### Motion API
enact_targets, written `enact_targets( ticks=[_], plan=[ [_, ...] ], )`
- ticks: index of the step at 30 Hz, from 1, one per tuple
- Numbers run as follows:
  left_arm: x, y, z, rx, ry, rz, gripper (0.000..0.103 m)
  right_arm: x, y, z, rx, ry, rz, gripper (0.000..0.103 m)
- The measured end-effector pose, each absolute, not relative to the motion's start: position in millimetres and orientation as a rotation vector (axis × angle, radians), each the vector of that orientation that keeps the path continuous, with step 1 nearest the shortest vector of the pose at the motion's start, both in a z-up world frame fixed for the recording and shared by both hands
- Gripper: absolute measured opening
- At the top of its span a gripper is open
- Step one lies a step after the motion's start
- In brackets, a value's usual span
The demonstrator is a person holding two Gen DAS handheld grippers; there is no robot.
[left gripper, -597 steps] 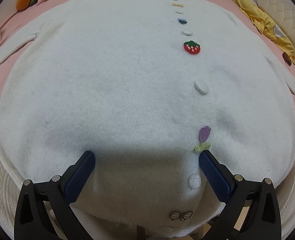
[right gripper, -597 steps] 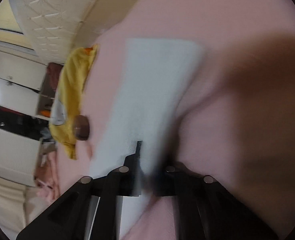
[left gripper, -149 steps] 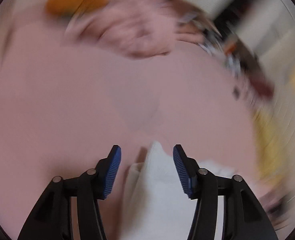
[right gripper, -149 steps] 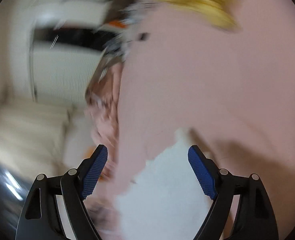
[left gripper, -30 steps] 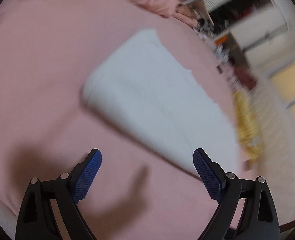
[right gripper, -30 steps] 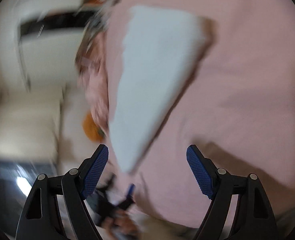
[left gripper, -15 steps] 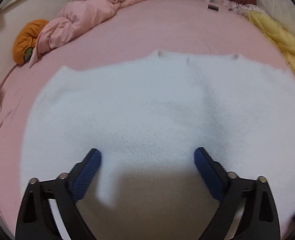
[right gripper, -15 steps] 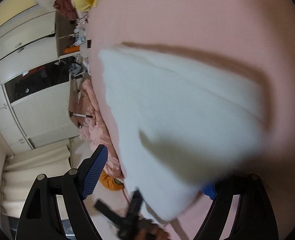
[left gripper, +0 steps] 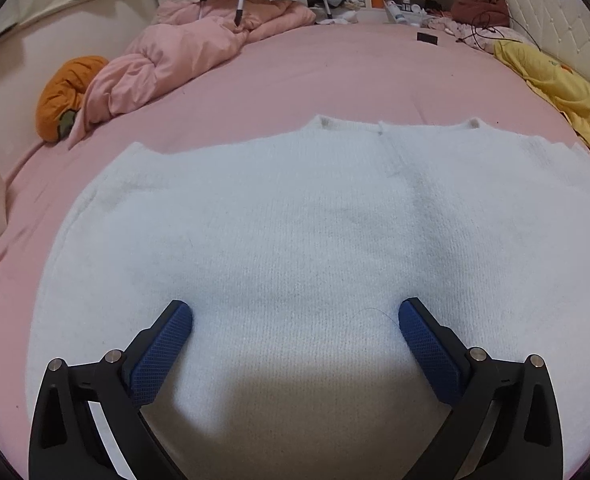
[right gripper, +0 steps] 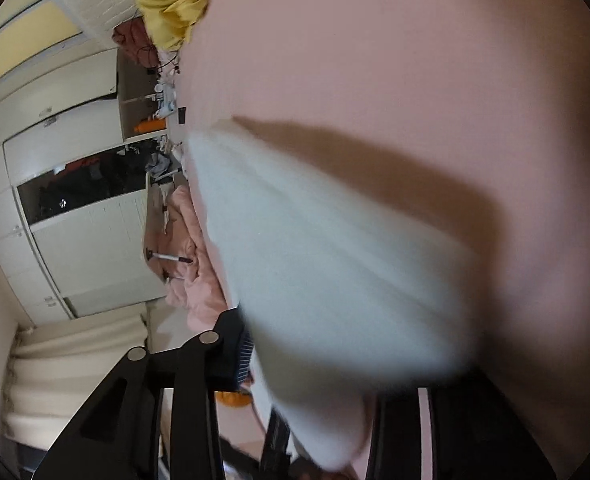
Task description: Fold clothes
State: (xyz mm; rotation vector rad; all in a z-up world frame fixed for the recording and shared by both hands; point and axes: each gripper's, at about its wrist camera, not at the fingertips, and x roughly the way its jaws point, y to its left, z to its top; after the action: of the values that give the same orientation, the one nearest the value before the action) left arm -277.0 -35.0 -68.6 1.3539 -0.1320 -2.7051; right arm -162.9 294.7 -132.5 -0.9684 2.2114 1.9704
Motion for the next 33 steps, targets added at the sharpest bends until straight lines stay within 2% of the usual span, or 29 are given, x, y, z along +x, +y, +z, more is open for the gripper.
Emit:
enact_targets(
  ticks=[2, 4, 6, 10, 11, 12, 13, 15, 16, 18, 22, 24, 28, 30, 33],
  plan=[
    [-276.0, -34.0, -68.2, 1.357, -0.133, -2.704, 0.103, -174.7, 293.8, -130.3, -1.004, 2.174, 2.032, 0.039],
    [-274.9, -33.0, -68.0, 1.361, -0.134, -2.703, 0.103, -171.4, 295.2, -129.5, -1.015, 2.169, 2.037, 0.029],
    [-273.2, -31.2, -65.3, 1.355, -0.115, -2.708, 0.103, -161.3, 296.7, -130.1, -1.022, 2.146, 2.069, 0.026],
    [-269.3, -26.9, -57.7, 1.336, -0.058, -2.723, 0.103, -153.4, 300.2, -139.3, -1.024, 2.179, 2.039, 0.026],
    [-268.3, -25.8, -55.8, 1.331, -0.044, -2.726, 0.100, -155.5, 301.5, -139.2, -1.026, 2.199, 2.001, 0.029],
    [-267.3, -24.8, -54.0, 1.326, -0.030, -2.730, 0.092, -158.7, 301.4, -138.2, -1.034, 2.203, 1.965, 0.031],
    [-266.3, -23.7, -52.1, 1.321, -0.016, -2.733, 0.091, -162.5, 301.3, -137.4, -1.039, 2.206, 1.930, 0.032],
    [-266.4, -18.3, -52.3, 1.323, -0.023, -2.725, 0.091, -168.0, 300.5, -137.6, -1.022, 2.212, 1.906, 0.032],
    [-269.7, -11.3, -58.8, 1.328, -0.089, -2.698, 0.093, -167.4, 300.2, -136.4, -1.012, 2.205, 1.926, 0.031],
    [-275.0, -5.8, -65.5, 1.301, -0.165, -2.662, 0.101, -164.8, 299.4, -130.3, -0.998, 2.184, 1.990, 0.028],
    [-291.8, -25.1, -42.5, 1.345, 0.057, -2.685, 0.098, -164.1, 303.0, -137.6, -1.030, 2.245, 1.968, 0.031],
    [-308.2, -29.1, -34.5, 1.340, 0.100, -2.697, 0.098, -169.4, 306.1, -141.2, -1.022, 2.288, 1.877, 0.032],
    [-348.8, -22.5, -56.3, 1.436, 0.026, -2.640, 0.101, -181.2, 306.8, -134.1, -1.027, 2.268, 1.858, 0.038],
    [-357.7, -16.4, -70.6, 1.454, -0.071, -2.616, 0.103, -181.0, 306.0, -131.1, -1.020, 2.250, 1.907, 0.030],
    [-362.2, -15.1, -67.0, 1.484, -0.099, -2.593, 0.103, -178.6, 306.3, -131.5, -1.002, 2.248, 1.971, 0.027]
  ],
)
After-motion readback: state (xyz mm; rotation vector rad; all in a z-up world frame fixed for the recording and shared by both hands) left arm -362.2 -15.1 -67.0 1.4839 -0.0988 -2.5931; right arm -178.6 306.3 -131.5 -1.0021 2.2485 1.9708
